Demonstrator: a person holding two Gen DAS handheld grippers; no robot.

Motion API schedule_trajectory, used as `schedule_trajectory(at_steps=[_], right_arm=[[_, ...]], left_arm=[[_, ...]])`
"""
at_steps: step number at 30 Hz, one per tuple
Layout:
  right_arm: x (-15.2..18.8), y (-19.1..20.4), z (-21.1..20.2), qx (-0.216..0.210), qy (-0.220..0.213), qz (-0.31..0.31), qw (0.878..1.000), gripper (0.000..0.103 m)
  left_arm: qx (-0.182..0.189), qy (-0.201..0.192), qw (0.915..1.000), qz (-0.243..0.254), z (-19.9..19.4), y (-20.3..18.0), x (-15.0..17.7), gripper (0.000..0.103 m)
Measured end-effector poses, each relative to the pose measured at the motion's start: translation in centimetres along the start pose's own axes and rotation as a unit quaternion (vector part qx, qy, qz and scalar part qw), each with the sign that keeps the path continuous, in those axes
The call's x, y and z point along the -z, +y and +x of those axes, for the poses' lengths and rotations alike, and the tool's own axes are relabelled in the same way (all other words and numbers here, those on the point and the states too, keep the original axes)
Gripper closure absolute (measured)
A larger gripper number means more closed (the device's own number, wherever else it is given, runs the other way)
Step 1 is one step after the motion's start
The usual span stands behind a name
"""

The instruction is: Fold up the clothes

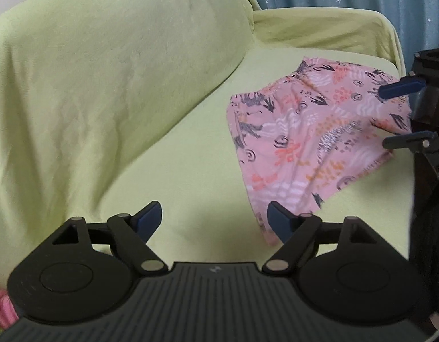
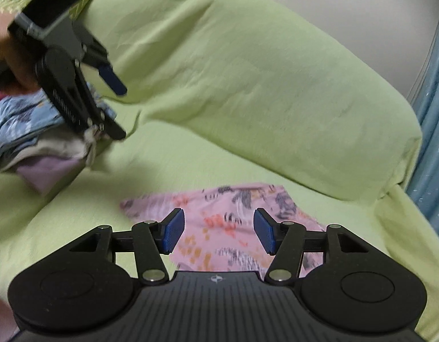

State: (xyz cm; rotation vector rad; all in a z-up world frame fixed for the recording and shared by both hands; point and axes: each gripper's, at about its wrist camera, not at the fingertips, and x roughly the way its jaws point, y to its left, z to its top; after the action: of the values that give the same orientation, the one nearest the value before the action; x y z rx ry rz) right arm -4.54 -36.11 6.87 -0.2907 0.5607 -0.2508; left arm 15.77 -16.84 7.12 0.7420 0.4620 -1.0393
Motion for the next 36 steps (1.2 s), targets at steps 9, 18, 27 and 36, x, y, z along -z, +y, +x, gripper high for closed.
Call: schedule_trajectory(at_steps=[9,18,27,36], right_arm=[[0.4,-2.8,10.4,-0.021,0.010,-0.002,1.000,0.052],[-4.5,2.0,7.4,-0.111,0.147,0.107,0.977,0.067],[-5.7,9.7,13.9,-0.067,0.226,0.100,0.967,0.065],[-4.6,7.2,15.7,-0.078,0.237,0.126,0.960,0.100]], left_arm=[[0.035,0.015,0.9989,0.028,12.3,5.2,-4.5,0.031],[0.125,0.098,0.9867,0.036,13.4,6.4,-11.9,0.030],[0.184,0.147,0.9707,0.048,13.9,7.1,-13.9,0.028],[0.211,0.167,0.9624,0.038,18.5,7.2,-15.1,0.029]])
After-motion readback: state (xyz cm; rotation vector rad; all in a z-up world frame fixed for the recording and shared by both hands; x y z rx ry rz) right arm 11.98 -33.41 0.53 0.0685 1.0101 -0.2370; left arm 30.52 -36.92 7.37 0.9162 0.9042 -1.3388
